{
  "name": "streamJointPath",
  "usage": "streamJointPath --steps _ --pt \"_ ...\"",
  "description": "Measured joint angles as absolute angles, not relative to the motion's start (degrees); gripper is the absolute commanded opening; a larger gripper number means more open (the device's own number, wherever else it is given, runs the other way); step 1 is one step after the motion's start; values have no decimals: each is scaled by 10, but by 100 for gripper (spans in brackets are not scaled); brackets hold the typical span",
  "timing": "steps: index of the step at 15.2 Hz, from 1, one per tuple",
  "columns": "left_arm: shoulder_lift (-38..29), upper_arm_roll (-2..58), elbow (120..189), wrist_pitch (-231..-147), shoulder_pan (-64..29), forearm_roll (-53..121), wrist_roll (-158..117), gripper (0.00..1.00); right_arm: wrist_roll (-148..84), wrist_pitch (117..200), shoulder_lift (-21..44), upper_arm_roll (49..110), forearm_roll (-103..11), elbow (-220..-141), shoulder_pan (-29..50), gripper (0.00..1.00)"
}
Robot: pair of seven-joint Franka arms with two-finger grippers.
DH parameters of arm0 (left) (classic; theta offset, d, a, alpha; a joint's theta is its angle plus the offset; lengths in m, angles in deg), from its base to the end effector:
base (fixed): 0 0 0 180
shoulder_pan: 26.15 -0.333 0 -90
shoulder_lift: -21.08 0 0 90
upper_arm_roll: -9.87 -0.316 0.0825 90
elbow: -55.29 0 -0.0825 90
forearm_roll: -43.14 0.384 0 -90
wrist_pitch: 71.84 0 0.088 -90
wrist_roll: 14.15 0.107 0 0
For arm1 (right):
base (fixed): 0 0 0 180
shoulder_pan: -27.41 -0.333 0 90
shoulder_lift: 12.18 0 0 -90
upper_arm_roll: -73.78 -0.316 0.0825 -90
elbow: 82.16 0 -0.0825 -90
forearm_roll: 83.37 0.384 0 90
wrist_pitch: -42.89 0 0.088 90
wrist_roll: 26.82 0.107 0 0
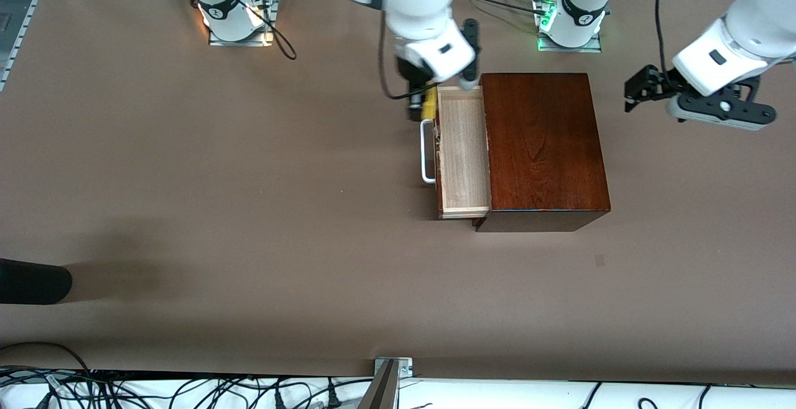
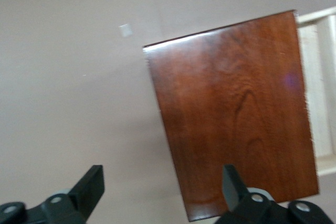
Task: Open drawer, take yellow block, close drawer
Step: 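Lift the cube with the right gripper while the left gripper reaches the handle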
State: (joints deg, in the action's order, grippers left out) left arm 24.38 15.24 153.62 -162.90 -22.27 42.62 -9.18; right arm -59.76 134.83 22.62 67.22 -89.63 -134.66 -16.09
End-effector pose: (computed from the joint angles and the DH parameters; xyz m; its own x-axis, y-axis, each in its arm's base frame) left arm 0.5271 -0.0881 0.5888 0.9672 -0.2446 -0.0689 -0.2445 -0.9696 0.0097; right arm 0.4948 0.5284 0.5480 0.1436 0.9885 0.0465 0.9857 -0.1470 0.0824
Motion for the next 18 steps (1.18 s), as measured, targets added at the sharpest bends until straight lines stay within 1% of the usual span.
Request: streamJointPath --steps 2,4,8,10,12,14,16,18 --pt "244 155 1535 -1617 -194 417 -35 100 -593 1339 203 683 -884 -1348 -128 0" --pt "241 158 1535 -1606 -160 415 31 100 -583 1331 175 695 -877 -1366 -92 0" --pt "205 160 1531 -1606 -85 407 117 100 -579 1331 120 703 -848 -1447 25 0" --pt "167 160 1510 -1616 -41 404 151 100 -580 1349 92 704 -836 -1506 91 0" --pt "113 161 1471 -1643 4 396 182 100 -571 1373 62 704 -832 -1577 139 0" --pt "58 162 1438 -1688 37 365 207 100 -526 1379 37 707 -832 -1643 164 0" --pt "6 172 1424 -1739 51 334 250 100 -491 1389 23 715 -832 -1698 174 0" --pt "-36 190 1418 -1785 52 328 277 100 -473 1427 19 729 -832 -1754 178 0"
